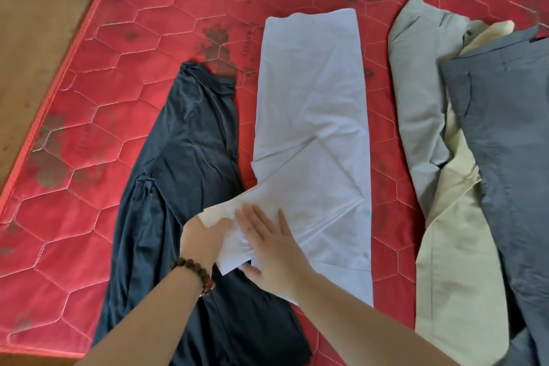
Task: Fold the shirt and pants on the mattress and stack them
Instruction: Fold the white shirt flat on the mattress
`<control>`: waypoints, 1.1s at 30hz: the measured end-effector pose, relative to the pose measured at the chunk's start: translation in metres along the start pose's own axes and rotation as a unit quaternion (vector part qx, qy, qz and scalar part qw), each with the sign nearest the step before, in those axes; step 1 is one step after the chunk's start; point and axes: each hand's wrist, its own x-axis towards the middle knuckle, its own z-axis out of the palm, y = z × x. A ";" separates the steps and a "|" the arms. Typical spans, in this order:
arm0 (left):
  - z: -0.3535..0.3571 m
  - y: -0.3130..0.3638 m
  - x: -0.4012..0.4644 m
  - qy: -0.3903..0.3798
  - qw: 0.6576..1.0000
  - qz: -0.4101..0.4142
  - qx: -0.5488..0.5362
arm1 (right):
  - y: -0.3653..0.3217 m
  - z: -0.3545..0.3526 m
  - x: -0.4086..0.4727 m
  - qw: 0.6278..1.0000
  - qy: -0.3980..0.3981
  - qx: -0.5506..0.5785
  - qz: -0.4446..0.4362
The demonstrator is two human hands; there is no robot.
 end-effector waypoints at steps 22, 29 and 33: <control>0.109 0.027 0.013 -0.129 0.615 0.523 0.576 | 0.145 -0.056 -0.028 0.937 0.229 0.064 0.256; 0.107 0.025 0.024 -0.139 0.648 0.475 0.579 | 0.159 -0.064 -0.005 0.886 0.285 0.182 0.319; 0.106 0.036 0.023 -0.046 0.728 0.440 0.524 | 0.158 -0.068 0.002 0.859 0.266 0.265 0.348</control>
